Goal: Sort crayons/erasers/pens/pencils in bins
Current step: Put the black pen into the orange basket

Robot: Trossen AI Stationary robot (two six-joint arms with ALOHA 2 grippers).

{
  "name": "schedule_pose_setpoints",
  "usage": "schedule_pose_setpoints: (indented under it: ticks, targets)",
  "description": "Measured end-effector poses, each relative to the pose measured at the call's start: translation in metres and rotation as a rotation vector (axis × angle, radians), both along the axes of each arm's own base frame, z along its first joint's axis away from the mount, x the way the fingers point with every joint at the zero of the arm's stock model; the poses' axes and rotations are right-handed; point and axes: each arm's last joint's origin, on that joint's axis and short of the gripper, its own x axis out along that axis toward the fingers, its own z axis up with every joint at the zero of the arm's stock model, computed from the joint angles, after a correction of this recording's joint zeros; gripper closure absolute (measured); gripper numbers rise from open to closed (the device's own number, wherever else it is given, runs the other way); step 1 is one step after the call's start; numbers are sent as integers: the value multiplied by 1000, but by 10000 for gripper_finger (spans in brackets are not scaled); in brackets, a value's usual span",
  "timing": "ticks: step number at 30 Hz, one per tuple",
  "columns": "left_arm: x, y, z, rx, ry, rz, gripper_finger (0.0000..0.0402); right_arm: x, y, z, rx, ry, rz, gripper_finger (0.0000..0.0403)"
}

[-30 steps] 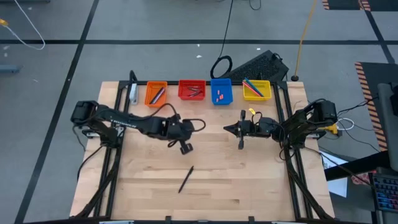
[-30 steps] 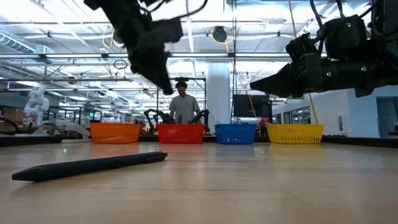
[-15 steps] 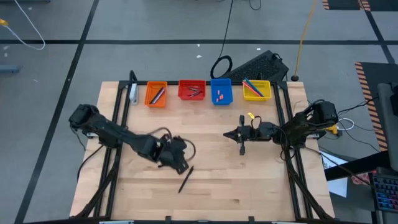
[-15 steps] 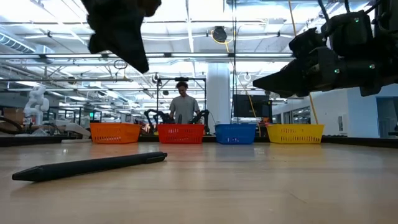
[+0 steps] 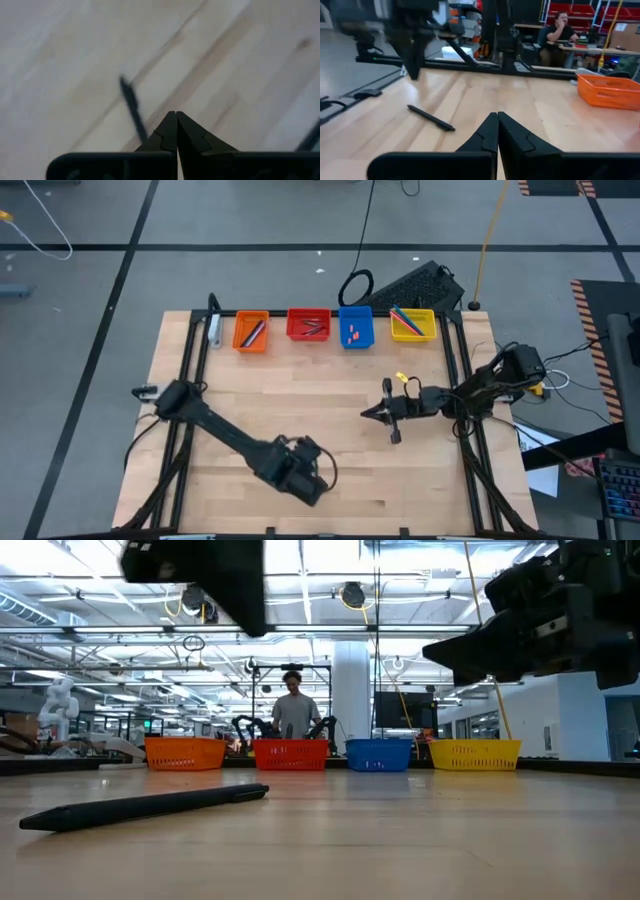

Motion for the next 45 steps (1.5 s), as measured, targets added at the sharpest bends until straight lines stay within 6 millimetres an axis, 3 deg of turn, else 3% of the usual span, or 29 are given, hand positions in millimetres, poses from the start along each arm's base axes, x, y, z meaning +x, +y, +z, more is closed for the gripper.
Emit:
schedule_pose_setpoints:
  ticks: [4,7,14,19,39,45]
  targets:
    - [3,-11,-11,-34,56,96,396,-1,5,0,0,3,27,403]
    - [2,-11,-19,-75,85,161,370,-2,10,0,-1,5,48,403]
    - [11,4,-40,-50,160,215,276,-3,17,0,2,6,85,403]
    - [18,15,-50,-56,209,210,248,-4,20,-1,5,7,98,403]
    - [7,14,-95,-176,332,139,248,-5,22,-2,19,23,109,403]
    - [5,14,-97,-197,381,42,315,-5,22,-2,21,25,109,403]
